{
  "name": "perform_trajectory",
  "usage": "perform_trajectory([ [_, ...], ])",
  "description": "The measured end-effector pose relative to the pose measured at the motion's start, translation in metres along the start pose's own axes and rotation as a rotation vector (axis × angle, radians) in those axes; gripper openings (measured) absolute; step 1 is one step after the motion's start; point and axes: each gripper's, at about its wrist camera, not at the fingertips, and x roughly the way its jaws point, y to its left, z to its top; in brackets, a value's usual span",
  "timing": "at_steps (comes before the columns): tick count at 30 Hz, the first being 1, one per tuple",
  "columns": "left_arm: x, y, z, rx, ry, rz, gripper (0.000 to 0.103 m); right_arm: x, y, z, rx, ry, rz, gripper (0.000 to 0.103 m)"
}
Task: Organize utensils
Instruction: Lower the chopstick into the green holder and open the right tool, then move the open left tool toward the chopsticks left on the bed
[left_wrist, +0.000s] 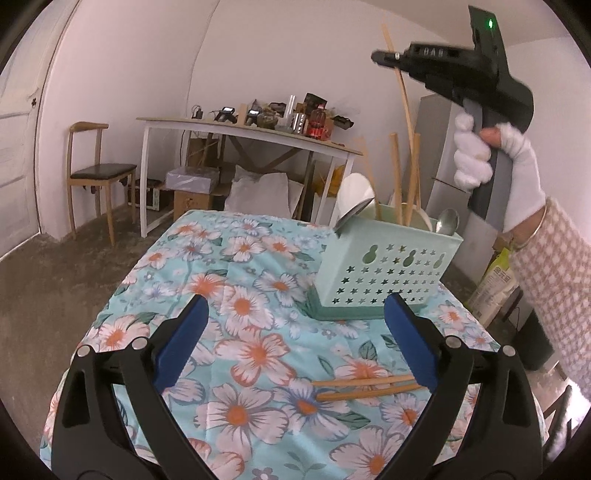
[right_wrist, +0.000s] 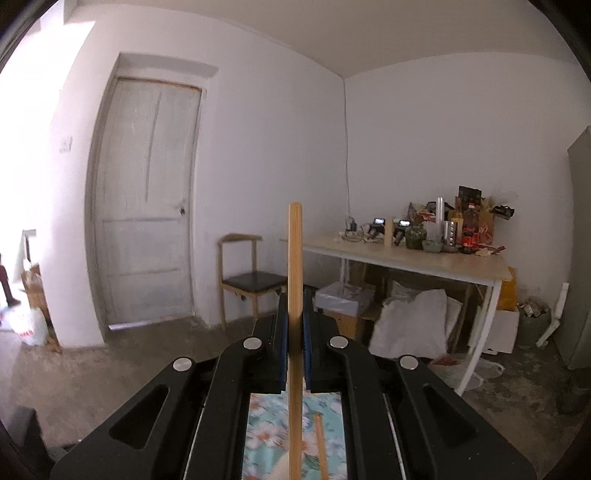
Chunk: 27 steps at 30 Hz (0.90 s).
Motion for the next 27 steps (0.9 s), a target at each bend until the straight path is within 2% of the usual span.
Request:
perform_trajectory([
  [5,0.002,0.002,-0.001,-0.009,0.004,0.001,0.092,0.000,0.006,-0.023,-0.093,0.080,-0.065,0.008],
  [6,0.002,0.002,-0.001,-0.009,0.005,-0.001,0.092,-0.002,0.006,-0.026,-0.103,0.096,-0.076,0.013],
  [7,0.002,0.003,0.000,-0.010,0.004,-0.003,0.092,-0.005,0.006,-0.029,-0.109,0.109,-0.092,0.028],
  [9,0.001,0.002,0.000,-0.011,0.003,-0.005,0.092,-0.020,0.003,-0.034,-0.092,0.111,-0.107,0.046],
  [12,-0.002,-0.001,0.000,-0.002,0.001,-0.009,0.092,-0.042,-0.001,-0.037,-0.068,0.117,-0.136,0.047],
  [17,-0.008,-0.007,0.003,0.012,0.014,0.003,0.092,-0.090,-0.008,-0.044,0.043,0.136,-0.184,0.061],
  [21,-0.010,-0.008,0.002,0.008,0.045,0.019,0.092,-0.129,-0.013,-0.066,0.169,0.186,-0.194,0.082],
  [23,-0.008,-0.008,0.000,0.003,0.073,0.029,0.092,-0.143,-0.015,-0.089,0.217,0.248,-0.217,0.087],
  [27,-0.002,-0.011,-0.004,0.008,0.134,0.047,0.092,-0.163,-0.014,-0.147,0.318,0.407,-0.280,0.089],
])
